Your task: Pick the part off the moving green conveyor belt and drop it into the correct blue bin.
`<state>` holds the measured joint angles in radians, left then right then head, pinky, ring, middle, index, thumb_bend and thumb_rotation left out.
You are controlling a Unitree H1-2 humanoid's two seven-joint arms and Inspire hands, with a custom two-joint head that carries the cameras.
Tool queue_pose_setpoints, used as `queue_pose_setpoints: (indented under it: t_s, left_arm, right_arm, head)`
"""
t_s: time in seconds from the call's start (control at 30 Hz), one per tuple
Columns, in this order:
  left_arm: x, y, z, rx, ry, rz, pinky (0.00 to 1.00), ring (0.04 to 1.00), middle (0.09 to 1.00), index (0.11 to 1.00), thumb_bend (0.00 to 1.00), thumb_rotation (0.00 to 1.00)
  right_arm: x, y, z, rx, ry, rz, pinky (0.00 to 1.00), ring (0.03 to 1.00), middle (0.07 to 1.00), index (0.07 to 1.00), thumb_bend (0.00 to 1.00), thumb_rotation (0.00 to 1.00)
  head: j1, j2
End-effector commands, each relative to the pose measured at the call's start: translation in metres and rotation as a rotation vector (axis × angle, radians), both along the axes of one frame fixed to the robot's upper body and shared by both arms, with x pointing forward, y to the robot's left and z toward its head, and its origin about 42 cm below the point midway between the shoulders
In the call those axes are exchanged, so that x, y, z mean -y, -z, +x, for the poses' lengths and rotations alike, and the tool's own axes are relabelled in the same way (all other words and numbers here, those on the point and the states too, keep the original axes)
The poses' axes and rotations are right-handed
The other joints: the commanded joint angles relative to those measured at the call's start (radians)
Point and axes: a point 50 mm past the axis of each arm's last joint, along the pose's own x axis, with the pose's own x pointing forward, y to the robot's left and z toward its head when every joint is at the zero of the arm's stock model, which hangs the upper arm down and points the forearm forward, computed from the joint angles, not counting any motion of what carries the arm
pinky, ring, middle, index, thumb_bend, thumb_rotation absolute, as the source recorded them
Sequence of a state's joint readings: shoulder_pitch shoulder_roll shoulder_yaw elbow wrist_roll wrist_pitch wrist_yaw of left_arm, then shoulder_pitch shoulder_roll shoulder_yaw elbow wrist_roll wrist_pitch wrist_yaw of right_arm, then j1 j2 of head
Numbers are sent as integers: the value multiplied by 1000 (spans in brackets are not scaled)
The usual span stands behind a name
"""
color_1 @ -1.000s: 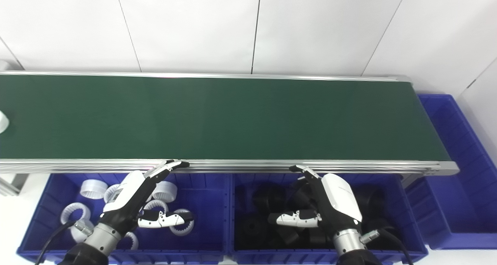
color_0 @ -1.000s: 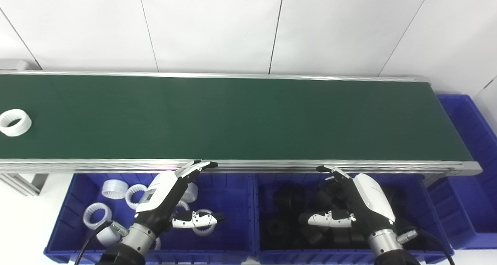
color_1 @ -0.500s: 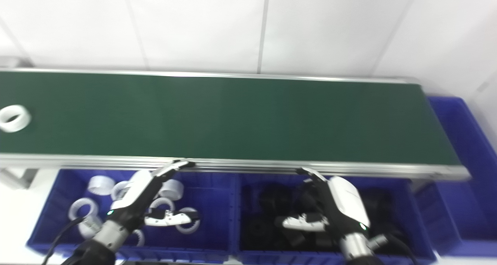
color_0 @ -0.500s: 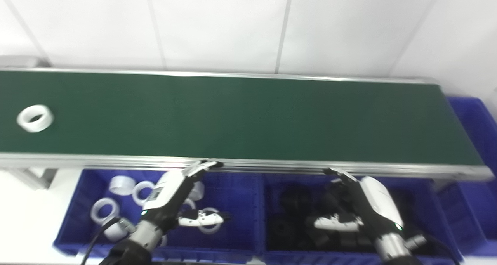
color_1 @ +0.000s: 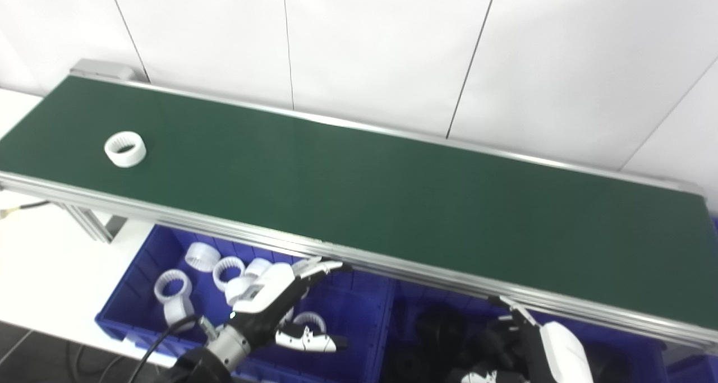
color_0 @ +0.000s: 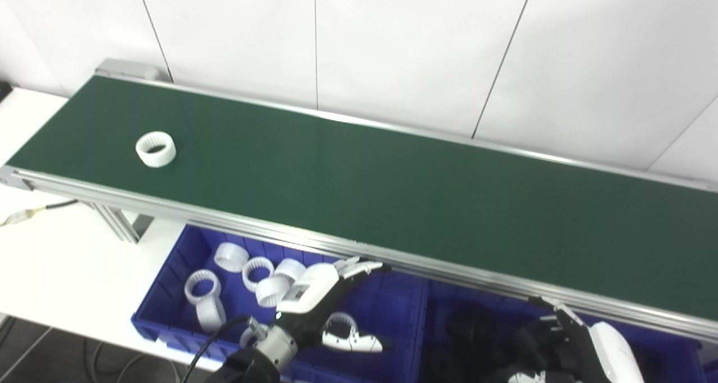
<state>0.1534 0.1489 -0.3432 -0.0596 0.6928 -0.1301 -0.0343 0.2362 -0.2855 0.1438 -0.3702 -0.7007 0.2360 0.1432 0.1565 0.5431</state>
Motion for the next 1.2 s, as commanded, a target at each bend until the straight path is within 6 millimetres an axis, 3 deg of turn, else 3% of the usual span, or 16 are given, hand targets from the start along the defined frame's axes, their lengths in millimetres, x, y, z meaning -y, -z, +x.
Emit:
queue_pose_setpoints:
  t_s: [0.0, 0.13, 0.3, 0.43, 0.63, 1.0, 1.17]
  left_arm:
    - [3, -9, 8, 78, 16, -18, 954, 941, 884, 866, 729, 535]
    - [3, -4, 10, 72, 14, -29, 949, 942, 886, 869, 732, 548]
    - [-1, -3, 13, 61, -7, -81, 904, 916, 882, 863, 727, 479]
    - [-6, -12, 18, 106, -31, -128, 869, 909, 883, 858, 723, 451]
    - [-16, -34, 31, 208, -52, -232, 831, 892, 866, 844, 741, 402]
    - [-26, -78, 60, 369, -110, -239, 860, 905, 893, 869, 698, 470]
    - [-39, -89, 78, 421, -187, -188, 853, 907, 900, 883, 730, 550]
  right_arm:
    - [-1, -9, 4, 48, -5, -6, 547, 625, 666, 810, 833, 220]
    - [-1, -5, 6, 45, -2, 2, 548, 630, 666, 805, 849, 208]
    - [-2, -1, 9, 33, -5, 4, 575, 640, 667, 807, 849, 202]
    - [-4, 2, 10, 34, -1, -1, 611, 654, 665, 806, 843, 190]
    - [-7, 6, 12, 35, 7, 8, 583, 642, 660, 800, 843, 192]
    - [-5, 12, 15, 22, 15, 11, 569, 651, 669, 806, 843, 161]
    - [-3, 13, 16, 31, 18, 13, 559, 633, 661, 802, 854, 154]
  head:
    - [-2, -12]
    - [-8, -43]
    - [-10, -61]
    - [-14, -80]
    - [-13, -97]
    - [-4, -121]
    - [3, -126]
